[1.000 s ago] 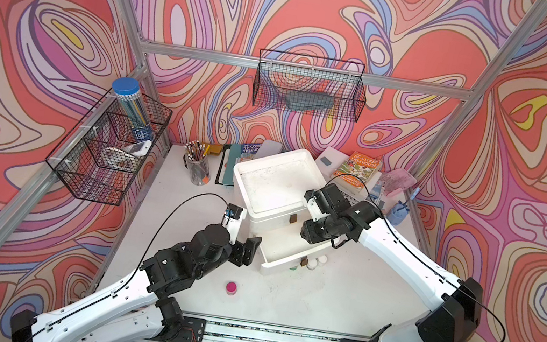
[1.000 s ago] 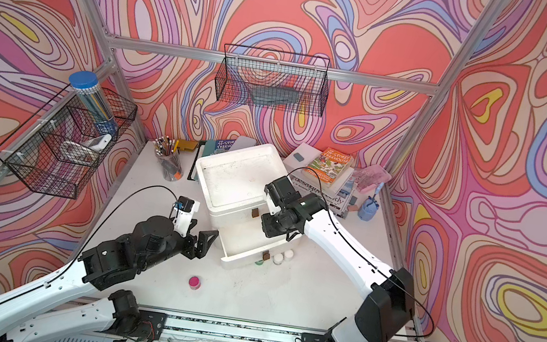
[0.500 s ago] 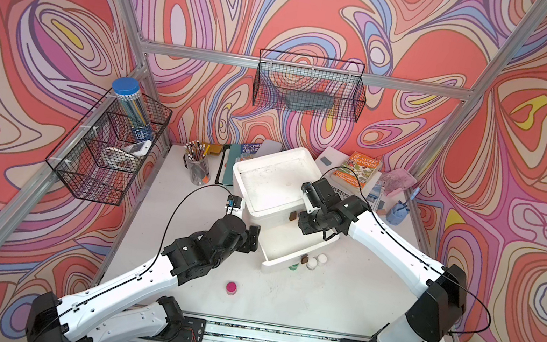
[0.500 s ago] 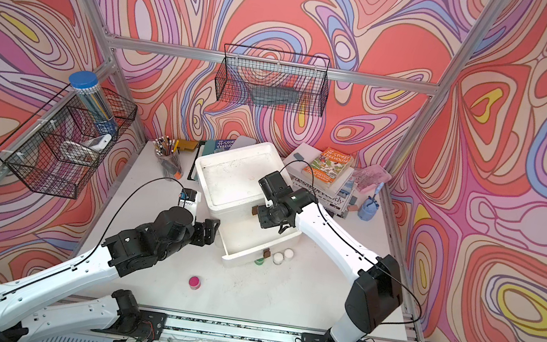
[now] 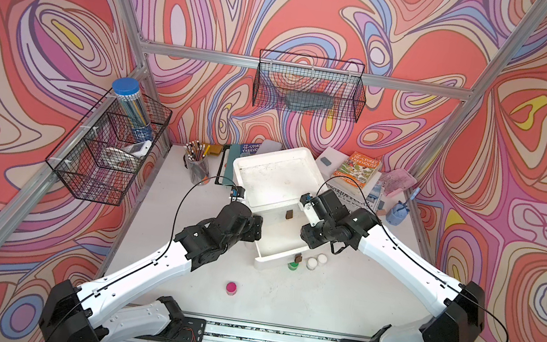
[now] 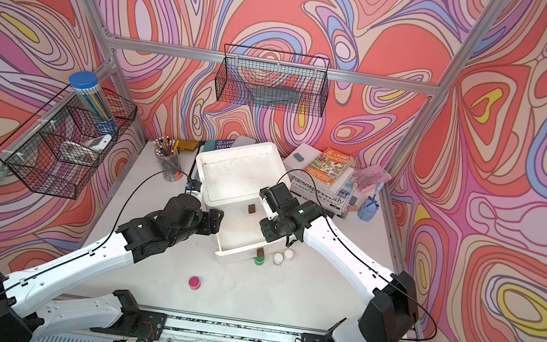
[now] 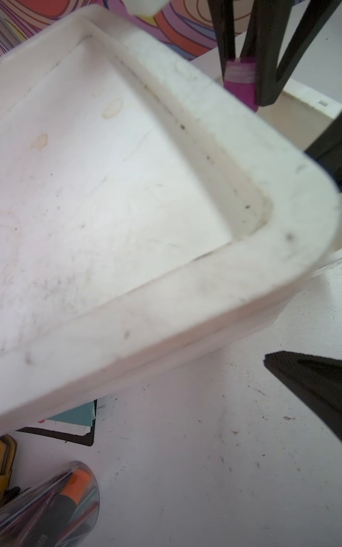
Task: Put the paint cans in the drawer according to color
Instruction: Adjust the storage box at the center of the board, then place the paint can in the storage box.
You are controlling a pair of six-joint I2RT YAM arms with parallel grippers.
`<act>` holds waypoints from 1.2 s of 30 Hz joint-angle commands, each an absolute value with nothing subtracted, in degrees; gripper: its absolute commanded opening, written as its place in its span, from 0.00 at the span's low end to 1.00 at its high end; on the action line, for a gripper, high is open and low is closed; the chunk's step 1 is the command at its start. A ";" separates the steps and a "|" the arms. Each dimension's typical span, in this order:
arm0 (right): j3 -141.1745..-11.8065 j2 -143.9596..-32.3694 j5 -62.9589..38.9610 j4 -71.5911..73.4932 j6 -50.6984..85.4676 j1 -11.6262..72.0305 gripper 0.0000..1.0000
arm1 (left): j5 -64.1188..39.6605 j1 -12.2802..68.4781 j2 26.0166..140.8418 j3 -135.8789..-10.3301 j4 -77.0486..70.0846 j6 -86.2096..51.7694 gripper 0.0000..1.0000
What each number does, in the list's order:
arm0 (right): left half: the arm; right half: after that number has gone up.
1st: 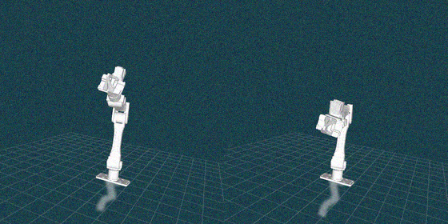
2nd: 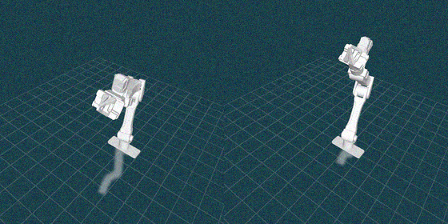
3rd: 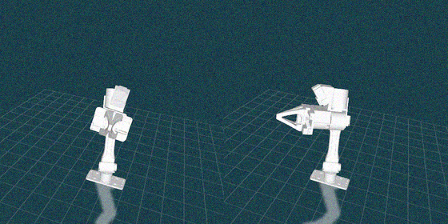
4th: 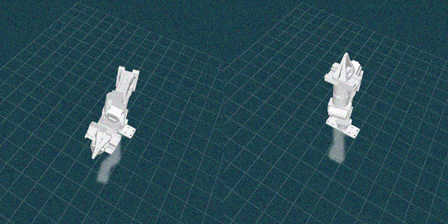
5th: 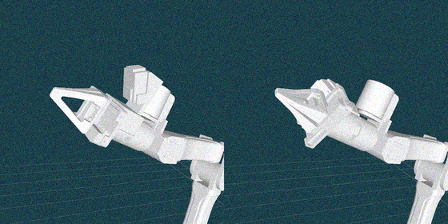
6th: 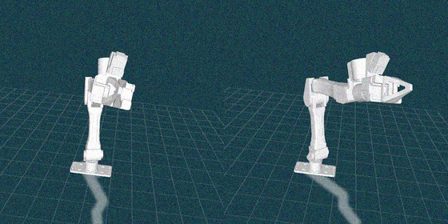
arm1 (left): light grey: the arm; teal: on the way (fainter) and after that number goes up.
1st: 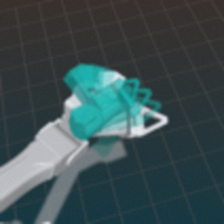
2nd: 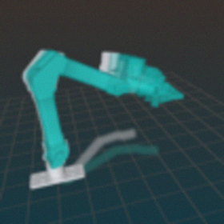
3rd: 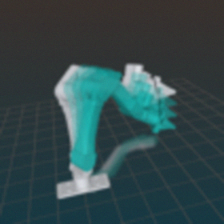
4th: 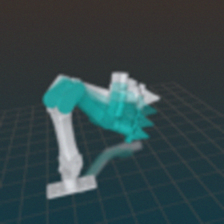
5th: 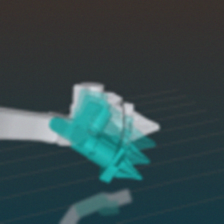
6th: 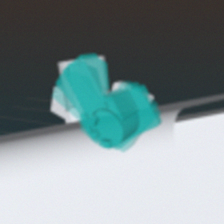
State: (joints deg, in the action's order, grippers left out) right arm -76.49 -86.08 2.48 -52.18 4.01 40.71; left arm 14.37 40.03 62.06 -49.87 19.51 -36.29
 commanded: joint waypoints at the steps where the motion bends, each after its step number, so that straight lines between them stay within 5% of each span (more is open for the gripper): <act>1: -75.96 -86.46 2.16 -47.19 0.97 41.87 0.03 | 16.16 38.85 62.80 -51.07 16.35 -37.18 0.76; 14: -71.10 -87.57 -7.40 -35.29 -31.45 44.25 0.01 | 17.92 37.83 55.43 -47.49 18.34 -39.96 0.76; 22: -80.36 -96.30 -14.87 -46.38 -44.91 44.27 0.00 | 21.34 37.44 47.11 -43.85 23.42 -42.97 0.77; 36: -90.59 -106.34 -12.24 -58.09 -52.10 45.46 0.05 | 26.01 37.35 37.60 -40.43 30.84 -45.26 0.77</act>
State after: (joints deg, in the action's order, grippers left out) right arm -89.78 -105.65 -13.21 -53.63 -49.58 44.60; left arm 23.99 37.71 38.72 -40.82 28.01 -44.42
